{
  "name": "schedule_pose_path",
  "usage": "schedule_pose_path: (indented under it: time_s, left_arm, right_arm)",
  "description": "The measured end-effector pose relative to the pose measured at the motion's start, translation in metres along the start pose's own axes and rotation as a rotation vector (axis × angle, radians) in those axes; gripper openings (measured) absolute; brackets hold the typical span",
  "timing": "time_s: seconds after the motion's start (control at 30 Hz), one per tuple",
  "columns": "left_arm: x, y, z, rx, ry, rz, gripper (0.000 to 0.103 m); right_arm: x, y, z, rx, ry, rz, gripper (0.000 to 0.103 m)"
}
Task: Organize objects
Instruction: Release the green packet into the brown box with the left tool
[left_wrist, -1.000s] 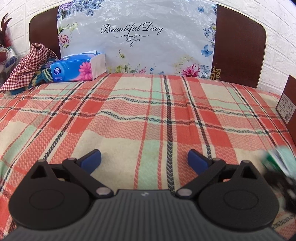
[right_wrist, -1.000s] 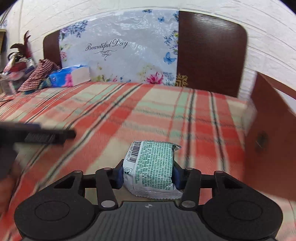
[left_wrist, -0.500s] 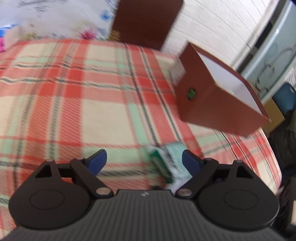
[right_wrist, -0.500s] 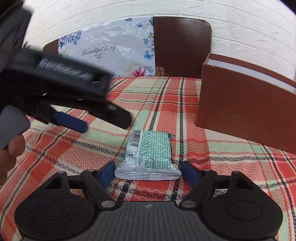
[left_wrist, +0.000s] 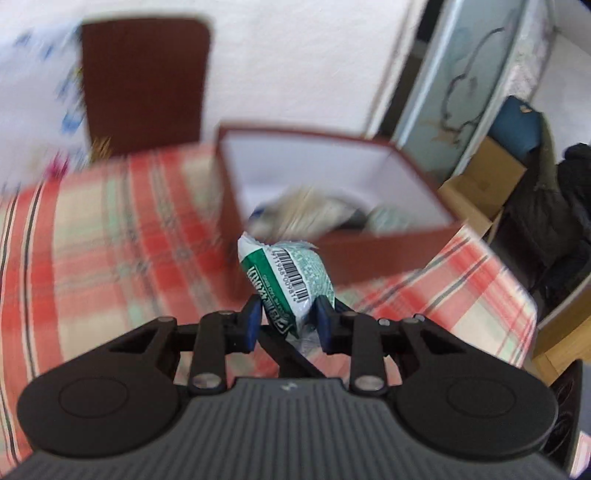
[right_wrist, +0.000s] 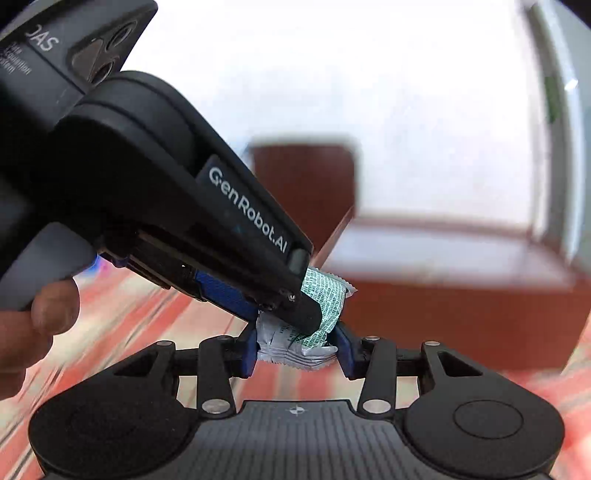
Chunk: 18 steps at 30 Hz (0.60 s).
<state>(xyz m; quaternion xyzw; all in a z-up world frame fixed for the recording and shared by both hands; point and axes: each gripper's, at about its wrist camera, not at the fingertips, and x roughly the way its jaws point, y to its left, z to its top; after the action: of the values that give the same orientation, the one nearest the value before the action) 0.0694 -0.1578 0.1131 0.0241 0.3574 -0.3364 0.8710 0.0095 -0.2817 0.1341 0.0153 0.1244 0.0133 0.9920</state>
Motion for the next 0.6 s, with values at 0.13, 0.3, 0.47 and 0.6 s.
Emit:
schedule_pose_path:
  time_s: [0.13, 0.3, 0.47, 0.6]
  left_arm:
    - [0.014, -0.038, 0.045, 0.103, -0.090, -0.032, 0.034]
    - [0.073, -0.053, 0.068, 0.150, -0.094, 0.074, 0.054]
    - [0.092, -0.037, 0.058, 0.134, -0.046, 0.219, 0.057]
    - [0.064, -0.032, 0.045, 0.135, -0.072, 0.216, 0.058]
  right_arm:
    - [0.010, -0.033, 0.035, -0.029, -0.112, -0.109, 0.043]
    - [0.063, -0.078, 0.046, -0.030, -0.073, -0.221, 0.056]
    - [0.090, -0.094, 0.033, 0.033, 0.027, -0.240, 0.061]
    - [0.059, -0.082, 0.025, 0.068, -0.068, -0.248, 0.068]
